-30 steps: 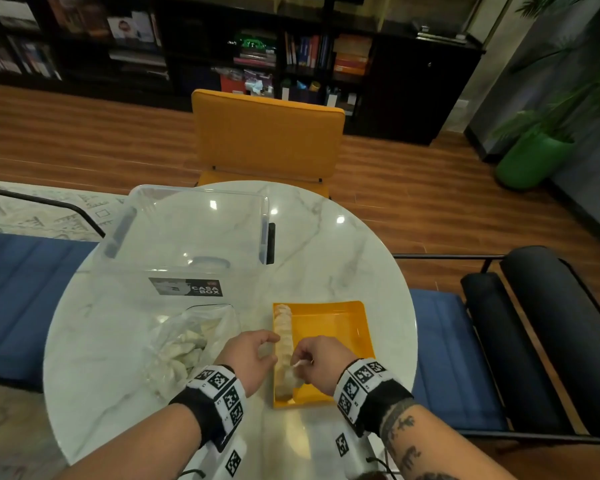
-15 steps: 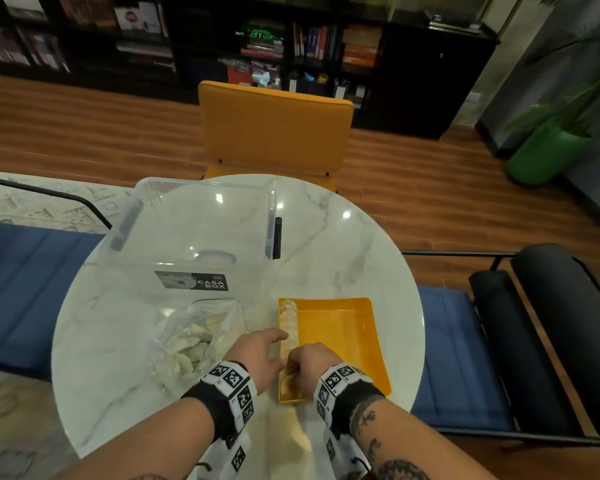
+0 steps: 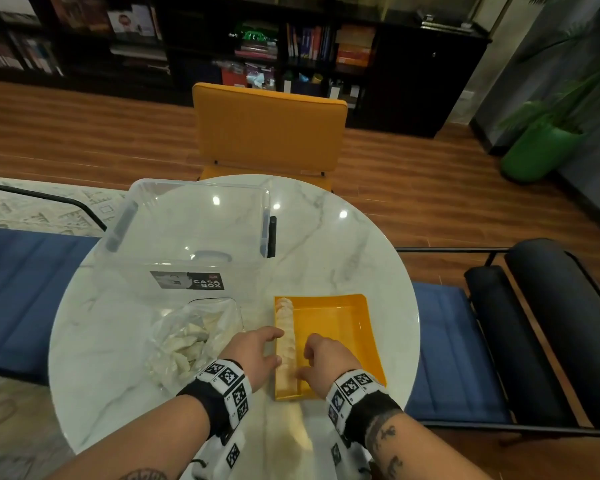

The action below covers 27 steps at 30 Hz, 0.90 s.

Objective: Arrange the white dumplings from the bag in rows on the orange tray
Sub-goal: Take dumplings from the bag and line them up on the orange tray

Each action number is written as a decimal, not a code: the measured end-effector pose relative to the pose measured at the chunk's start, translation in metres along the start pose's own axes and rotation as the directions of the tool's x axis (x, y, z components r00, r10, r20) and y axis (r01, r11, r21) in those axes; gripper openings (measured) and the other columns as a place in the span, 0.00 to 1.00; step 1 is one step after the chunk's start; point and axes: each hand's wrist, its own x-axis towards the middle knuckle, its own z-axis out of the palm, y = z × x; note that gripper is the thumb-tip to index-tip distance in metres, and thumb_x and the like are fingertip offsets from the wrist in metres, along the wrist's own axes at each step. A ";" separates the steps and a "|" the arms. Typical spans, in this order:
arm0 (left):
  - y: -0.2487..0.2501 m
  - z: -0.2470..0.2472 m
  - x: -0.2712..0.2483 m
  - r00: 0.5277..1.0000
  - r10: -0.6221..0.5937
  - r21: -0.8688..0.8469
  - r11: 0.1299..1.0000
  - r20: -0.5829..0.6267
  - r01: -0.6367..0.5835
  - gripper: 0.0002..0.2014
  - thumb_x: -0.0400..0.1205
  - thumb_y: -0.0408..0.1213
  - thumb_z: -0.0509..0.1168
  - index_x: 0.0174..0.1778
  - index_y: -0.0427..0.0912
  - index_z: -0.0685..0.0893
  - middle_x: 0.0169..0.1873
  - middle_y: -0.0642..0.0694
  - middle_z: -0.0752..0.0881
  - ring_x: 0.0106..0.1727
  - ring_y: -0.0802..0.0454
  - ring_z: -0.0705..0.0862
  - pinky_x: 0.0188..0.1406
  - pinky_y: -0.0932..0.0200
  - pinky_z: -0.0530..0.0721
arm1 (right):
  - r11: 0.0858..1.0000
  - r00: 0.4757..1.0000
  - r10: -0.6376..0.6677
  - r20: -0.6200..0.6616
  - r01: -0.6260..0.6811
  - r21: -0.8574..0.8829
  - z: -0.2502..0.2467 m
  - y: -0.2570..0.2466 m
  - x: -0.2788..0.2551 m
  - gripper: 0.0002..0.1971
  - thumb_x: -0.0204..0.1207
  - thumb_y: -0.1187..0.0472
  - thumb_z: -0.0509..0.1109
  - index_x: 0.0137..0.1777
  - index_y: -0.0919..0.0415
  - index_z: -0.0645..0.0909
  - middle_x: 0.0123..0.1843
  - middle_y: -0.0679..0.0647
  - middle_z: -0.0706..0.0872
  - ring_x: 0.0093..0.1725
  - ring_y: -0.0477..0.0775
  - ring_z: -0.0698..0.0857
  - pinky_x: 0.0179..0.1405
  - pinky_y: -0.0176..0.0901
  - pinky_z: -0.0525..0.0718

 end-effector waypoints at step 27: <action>-0.080 -0.092 -0.011 0.982 -0.156 0.604 0.795 0.107 0.060 0.23 0.78 0.46 0.65 0.71 0.50 0.76 0.64 0.47 0.81 0.65 0.47 0.80 0.64 0.56 0.82 | 0.977 0.999 -0.016 0.049 0.026 -0.212 0.044 0.012 -0.037 0.21 0.86 0.38 0.47 0.67 0.37 0.79 0.63 0.41 0.82 0.65 0.51 0.76 0.62 0.54 0.63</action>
